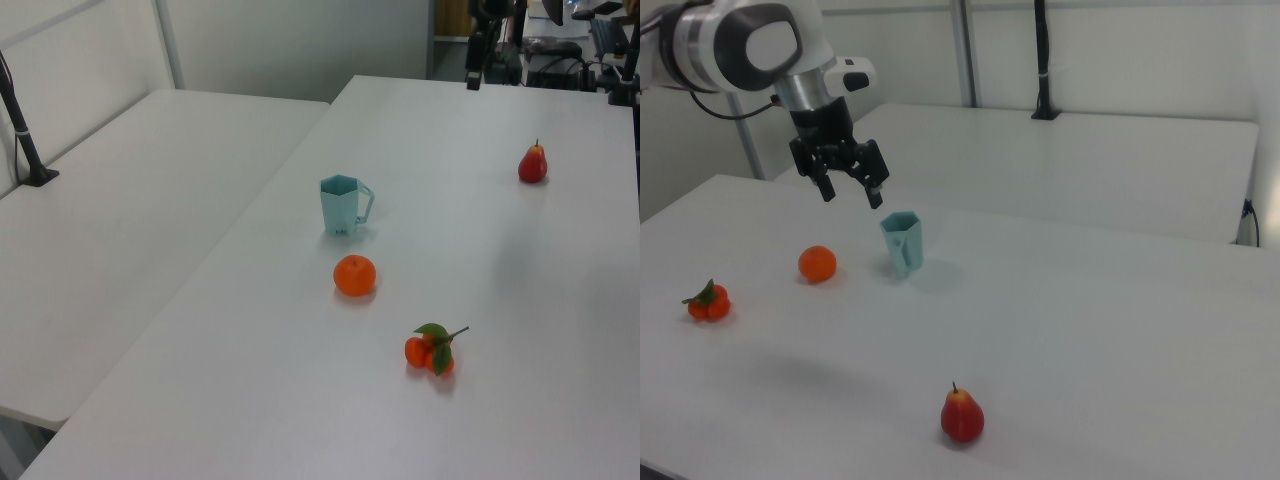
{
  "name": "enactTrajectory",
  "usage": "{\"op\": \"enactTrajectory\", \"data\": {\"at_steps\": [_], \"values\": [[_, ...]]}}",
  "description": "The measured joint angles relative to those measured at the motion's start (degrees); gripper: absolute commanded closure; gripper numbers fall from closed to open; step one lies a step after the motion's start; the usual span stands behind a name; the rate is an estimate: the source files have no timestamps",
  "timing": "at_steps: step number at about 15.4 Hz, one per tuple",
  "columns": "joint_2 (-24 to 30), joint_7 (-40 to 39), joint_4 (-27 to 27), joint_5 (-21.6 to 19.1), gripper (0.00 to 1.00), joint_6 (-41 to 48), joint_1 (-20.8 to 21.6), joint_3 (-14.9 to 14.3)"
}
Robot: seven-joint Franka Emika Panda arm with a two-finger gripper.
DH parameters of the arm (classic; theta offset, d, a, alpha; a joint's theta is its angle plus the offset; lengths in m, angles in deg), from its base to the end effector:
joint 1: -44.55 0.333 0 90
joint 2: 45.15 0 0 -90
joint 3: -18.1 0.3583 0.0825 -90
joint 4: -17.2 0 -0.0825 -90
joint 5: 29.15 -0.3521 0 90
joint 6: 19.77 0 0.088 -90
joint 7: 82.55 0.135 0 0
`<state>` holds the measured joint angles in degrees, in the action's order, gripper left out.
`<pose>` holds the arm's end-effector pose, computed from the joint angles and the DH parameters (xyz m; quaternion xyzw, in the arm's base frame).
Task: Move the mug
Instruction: 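Move the open gripper down over the rim of the teal mug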
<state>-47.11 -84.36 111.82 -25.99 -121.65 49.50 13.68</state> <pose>0.5541 -0.0004 0.6038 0.9982 0.0249 0.0459 0.0290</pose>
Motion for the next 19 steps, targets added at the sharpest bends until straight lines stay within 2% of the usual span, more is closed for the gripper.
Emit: {"op": "enactTrajectory", "data": {"at_steps": [9,14,18,19], "values": [[-10.9,-3.4,0.1,0.0,0.00,-18.7,0.6,3.0],[-19.8,-4.1,-0.9,1.6,0.00,-29.7,2.9,3.3],[-24.7,-4.1,-1.1,1.9,0.00,-35.7,3.7,3.3],[-25.7,-4.1,-1.2,1.9,0.04,-37.1,4.0,3.3]]}}
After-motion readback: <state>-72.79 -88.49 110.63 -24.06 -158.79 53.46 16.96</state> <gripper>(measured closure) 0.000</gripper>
